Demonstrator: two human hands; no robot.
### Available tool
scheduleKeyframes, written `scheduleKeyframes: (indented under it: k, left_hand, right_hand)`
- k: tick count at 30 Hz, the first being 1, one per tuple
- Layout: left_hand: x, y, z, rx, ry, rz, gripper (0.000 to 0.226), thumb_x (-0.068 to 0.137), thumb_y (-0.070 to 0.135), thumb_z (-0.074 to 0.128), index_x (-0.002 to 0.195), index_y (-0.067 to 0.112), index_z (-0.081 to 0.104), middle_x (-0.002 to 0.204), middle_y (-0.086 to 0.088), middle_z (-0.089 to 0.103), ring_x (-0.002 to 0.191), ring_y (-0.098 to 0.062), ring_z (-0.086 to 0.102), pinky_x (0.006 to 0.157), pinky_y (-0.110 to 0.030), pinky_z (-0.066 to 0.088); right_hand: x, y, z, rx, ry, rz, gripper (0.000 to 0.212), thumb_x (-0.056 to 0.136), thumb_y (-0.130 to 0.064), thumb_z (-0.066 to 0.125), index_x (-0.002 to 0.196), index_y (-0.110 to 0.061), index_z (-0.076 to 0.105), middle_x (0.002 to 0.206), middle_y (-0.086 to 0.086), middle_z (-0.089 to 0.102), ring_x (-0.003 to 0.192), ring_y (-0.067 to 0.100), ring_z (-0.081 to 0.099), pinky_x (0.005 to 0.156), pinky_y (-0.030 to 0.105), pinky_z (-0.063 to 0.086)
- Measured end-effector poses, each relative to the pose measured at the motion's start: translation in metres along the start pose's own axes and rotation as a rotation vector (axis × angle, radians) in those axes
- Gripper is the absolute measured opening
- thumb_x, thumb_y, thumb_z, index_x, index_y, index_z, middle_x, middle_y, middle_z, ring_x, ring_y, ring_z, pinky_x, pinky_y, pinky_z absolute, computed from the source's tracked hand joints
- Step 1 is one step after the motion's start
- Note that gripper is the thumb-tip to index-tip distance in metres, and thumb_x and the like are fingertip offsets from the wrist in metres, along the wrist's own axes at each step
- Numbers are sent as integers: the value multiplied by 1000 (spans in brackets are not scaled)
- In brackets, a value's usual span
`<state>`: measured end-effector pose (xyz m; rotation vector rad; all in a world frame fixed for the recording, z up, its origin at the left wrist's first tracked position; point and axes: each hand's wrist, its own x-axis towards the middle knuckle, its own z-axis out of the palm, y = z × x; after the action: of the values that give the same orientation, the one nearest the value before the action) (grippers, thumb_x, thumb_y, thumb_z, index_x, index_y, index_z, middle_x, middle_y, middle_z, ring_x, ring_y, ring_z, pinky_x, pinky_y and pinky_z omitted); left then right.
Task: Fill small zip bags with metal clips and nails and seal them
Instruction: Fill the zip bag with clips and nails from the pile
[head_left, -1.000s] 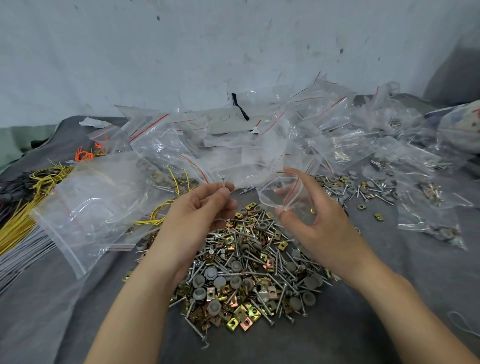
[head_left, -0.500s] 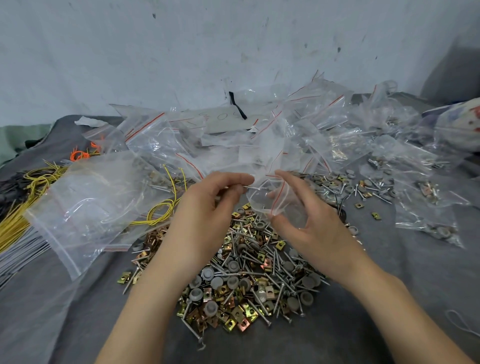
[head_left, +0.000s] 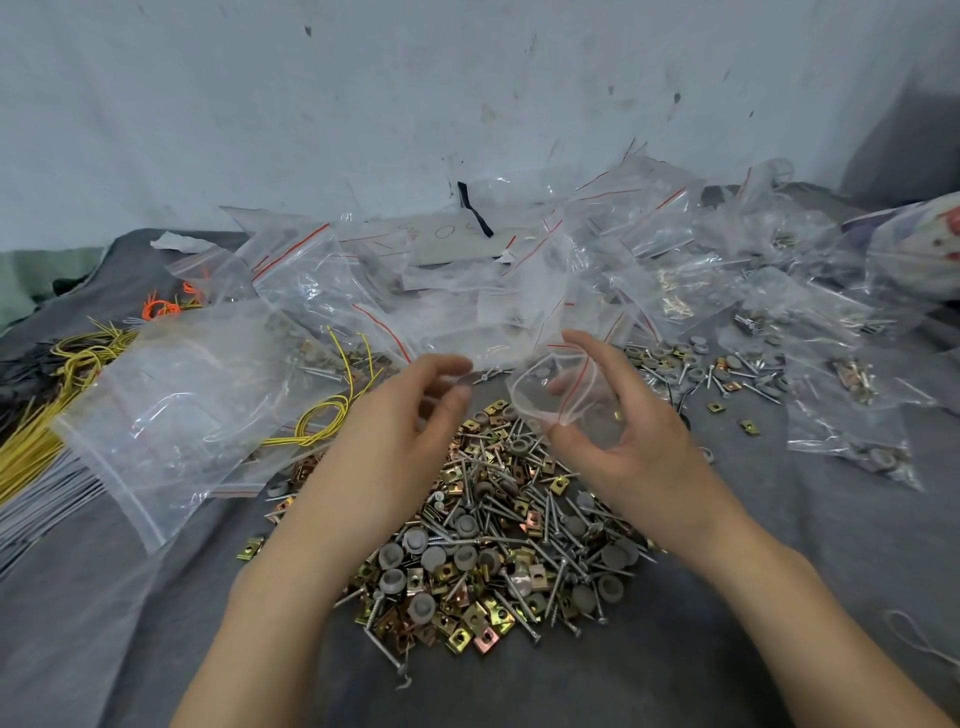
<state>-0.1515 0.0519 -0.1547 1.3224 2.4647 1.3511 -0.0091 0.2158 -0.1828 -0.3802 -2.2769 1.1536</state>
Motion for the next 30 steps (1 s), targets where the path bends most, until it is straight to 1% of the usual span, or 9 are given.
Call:
scheduleKeyframes:
  k: [2,7,11,14,19,22,24,26,30]
  left_hand:
    - [-5,-5,1,197,-105,0,22,99,34,53,120,35,61,95,23,62,86,8,59,70,-7,42]
    - [-14,-10,4,451,-247,-10,29,99,42,49,124,31,60,113,10,61,109,-11,55,95,-32,45]
    - [-14,-12,5,435,-256,-40,23,98,42,52,114,31,64,106,12,60,104,-9,54,93,-30,44]
    - [-13,-12,5,402,-256,-42,18,97,41,55,107,30,65,100,14,60,96,-6,55,89,-29,46]
    - [-9,-11,3,132,-189,-95,10,95,39,59,90,31,65,81,11,65,74,1,58,66,-14,45]
    - [-5,-10,2,-132,-82,-157,11,95,34,61,90,26,68,72,4,66,61,1,55,56,-15,43]
    - [-3,-7,0,-410,-48,-250,11,97,26,60,94,20,69,74,3,70,64,-2,59,57,-15,43]
    - [-1,-6,-1,-619,-48,-324,12,98,21,58,98,17,69,81,1,72,73,-8,64,67,-22,47]
    - [-1,-5,-3,-768,-69,-366,15,98,13,55,103,15,69,88,1,74,79,-10,67,72,-25,51]
  right_hand:
    - [-1,-1,-1,33,29,-3,65,83,-48,64,140,-57,35,128,-21,60,123,1,54,104,40,47]
    - [-1,-3,-2,53,96,-3,65,78,-58,62,137,-63,35,129,-22,59,126,0,51,106,38,45]
    - [1,-2,-4,76,95,-15,66,78,-57,63,138,-60,36,133,-19,58,129,3,51,110,36,42]
    - [2,-2,-5,99,107,-28,64,79,-55,63,137,-58,39,121,-23,63,118,-2,57,101,29,44]
    - [2,0,-7,123,121,-36,63,80,-50,64,139,-51,42,114,-28,65,111,-4,60,94,29,47]
    - [2,0,-7,123,130,-34,63,78,-52,62,137,-51,42,112,-27,64,110,-2,61,92,30,49]
    - [2,0,-7,117,133,-35,63,77,-53,62,137,-53,42,113,-27,64,110,-2,60,90,30,48]
    - [3,0,-7,110,134,-32,62,78,-54,61,136,-54,41,114,-27,63,112,-1,59,91,30,48]
    - [2,0,-8,101,130,-35,62,77,-57,60,136,-56,40,116,-29,62,113,-6,57,88,17,44]
